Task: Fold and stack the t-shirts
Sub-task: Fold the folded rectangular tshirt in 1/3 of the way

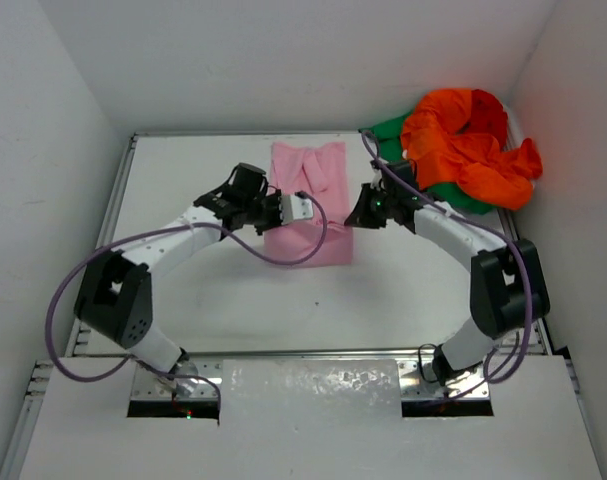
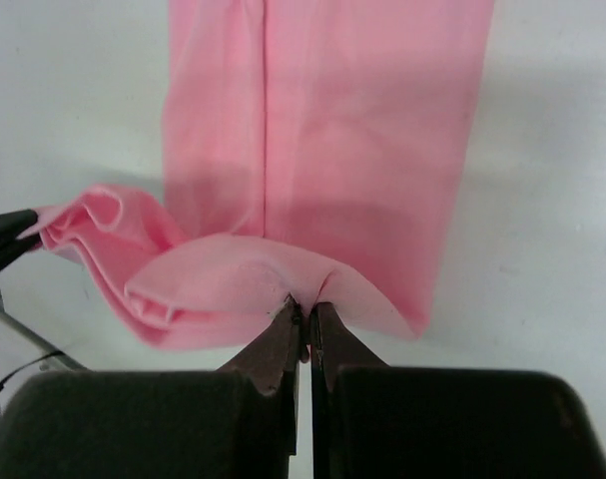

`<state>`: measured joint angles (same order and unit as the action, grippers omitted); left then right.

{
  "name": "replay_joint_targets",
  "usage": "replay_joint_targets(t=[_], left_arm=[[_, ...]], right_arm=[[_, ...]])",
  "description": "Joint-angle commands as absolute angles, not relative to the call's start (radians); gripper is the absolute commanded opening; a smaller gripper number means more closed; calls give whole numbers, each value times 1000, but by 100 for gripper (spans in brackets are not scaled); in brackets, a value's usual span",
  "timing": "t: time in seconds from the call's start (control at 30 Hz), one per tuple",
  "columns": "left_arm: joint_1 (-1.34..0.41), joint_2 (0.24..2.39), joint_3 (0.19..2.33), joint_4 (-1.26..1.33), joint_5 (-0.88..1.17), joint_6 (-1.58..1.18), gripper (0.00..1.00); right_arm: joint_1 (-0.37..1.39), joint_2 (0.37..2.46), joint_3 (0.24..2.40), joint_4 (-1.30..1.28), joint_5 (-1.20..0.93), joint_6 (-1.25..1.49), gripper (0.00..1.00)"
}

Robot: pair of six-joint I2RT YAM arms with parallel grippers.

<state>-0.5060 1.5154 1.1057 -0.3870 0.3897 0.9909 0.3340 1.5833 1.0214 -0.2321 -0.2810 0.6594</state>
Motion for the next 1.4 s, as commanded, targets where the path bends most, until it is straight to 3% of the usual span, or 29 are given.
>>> replay_joint_targets(t=[0.0,0.23,1.0,1.13,1.17,1.2,1.3,1.37], left_arm=[[-448,1596,1207,-289,368,931,0],[-396,1762,1376,-281,347,929,0],[-327,2011,1430,-54,371,904,0],[-319,2037,1442,-28,353,879,12],[-319,2048,1453,-17,341,868,24],[-319,2055,1463,7,327,833,30],[-318,2103,1544,12,236,755,46],[-318,2144,1622,8,135,706,54]], right_arm=[[311,1663,1136,-224,-311,612,0],[285,1824,1318,-239,-305,612,0],[226,2101,1463,-107,-278,687,0],[216,2121,1477,-101,-276,687,3],[210,2128,1482,-98,-275,686,10],[206,2137,1494,-100,-264,681,21],[189,2160,1546,-118,-227,643,37],[180,2171,1628,-179,-201,586,42]])
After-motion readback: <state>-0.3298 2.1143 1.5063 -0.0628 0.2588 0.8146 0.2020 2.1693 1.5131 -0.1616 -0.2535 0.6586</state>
